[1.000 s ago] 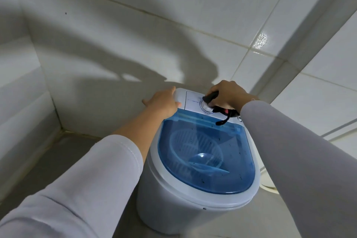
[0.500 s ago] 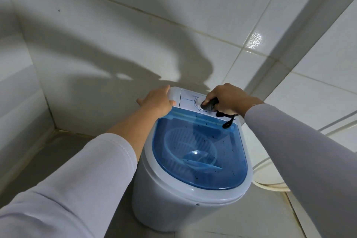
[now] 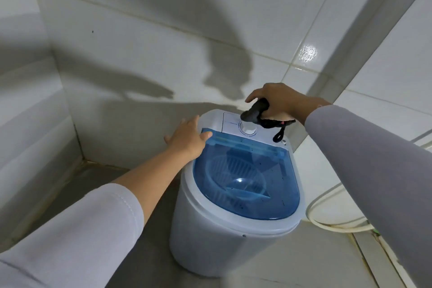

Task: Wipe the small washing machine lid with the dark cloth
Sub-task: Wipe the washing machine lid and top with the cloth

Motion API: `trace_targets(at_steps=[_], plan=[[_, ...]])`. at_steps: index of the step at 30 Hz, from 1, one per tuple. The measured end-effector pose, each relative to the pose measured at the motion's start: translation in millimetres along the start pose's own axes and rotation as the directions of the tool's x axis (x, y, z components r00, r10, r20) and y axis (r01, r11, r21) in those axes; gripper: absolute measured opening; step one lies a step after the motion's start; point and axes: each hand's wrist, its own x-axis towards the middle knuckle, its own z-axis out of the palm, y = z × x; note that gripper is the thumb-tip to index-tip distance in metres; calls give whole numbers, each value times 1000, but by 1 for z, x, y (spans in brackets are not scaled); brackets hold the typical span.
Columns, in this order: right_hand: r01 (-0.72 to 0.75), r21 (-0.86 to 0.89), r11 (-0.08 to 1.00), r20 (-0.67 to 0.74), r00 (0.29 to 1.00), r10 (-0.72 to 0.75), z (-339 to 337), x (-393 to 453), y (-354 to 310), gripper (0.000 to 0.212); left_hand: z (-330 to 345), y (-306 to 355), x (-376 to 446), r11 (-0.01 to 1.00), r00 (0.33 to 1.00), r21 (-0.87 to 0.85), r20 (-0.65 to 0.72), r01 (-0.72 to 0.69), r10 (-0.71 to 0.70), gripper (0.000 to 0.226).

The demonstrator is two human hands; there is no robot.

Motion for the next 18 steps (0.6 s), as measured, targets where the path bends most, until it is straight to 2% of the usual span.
trace_targets(at_steps=[4,7,12,15,18], plan=[[108,4,994,-53,993,-107,19,15,-38,41,-7,-25,-21,1000,992,-25,122,17,-14,80],[161,15,987,-96,983,-159,34,22,-63,39,-12,-32,-34,997,975,-62,222,34,-20,83],[189,-97,977,-150,968,-202,61,26,-80,44,-12,-35,-40,989,973,-143,232,35,-1,79],[202,-112,973,-80,974,-211,78,26,-75,52,-11,-36,-38,983,972,-176,234,50,-8,79],[153,44,987,13,988,-153,86,21,-72,53,-11,-37,-37,983,971,-178,237,50,-6,80]])
